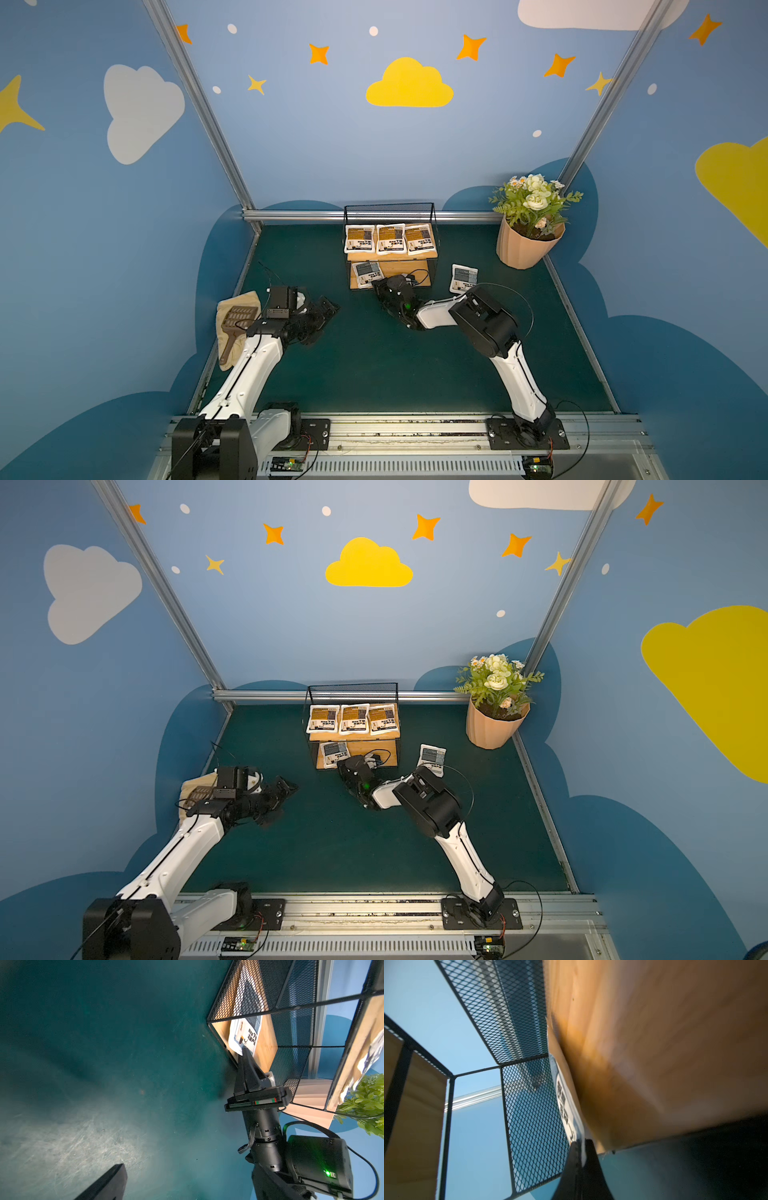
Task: Place the bagged coffee beans on the shelf by color
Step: Place the bagged coffee beans on the shelf.
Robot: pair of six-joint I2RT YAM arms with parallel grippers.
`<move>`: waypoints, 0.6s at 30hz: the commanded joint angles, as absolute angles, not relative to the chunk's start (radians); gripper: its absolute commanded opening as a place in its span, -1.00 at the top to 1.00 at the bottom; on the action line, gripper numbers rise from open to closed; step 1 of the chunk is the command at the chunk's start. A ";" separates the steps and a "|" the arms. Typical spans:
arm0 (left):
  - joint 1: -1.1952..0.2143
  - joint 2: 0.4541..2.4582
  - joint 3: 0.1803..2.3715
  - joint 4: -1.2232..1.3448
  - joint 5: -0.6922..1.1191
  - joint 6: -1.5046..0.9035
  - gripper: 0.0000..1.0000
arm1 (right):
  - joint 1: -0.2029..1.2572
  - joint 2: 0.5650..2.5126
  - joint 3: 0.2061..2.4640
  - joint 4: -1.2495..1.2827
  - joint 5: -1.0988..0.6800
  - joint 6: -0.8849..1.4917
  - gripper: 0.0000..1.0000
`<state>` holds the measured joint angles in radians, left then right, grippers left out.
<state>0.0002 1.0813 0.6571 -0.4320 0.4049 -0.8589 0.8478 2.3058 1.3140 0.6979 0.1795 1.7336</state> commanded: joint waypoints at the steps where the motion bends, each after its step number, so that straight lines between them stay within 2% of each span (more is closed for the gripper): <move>1: 0.006 1.082 0.683 -0.442 0.428 -0.839 -1.00 | 0.857 2.341 1.357 0.600 0.219 1.791 1.00; 15: 0.006 1.037 0.666 -0.458 0.427 -0.841 -1.00 | 0.875 2.397 1.455 0.519 0.201 1.820 1.00; 18: 0.006 1.035 0.665 -0.460 0.427 -0.840 -1.00 | 0.877 2.401 1.471 0.507 0.194 1.816 0.95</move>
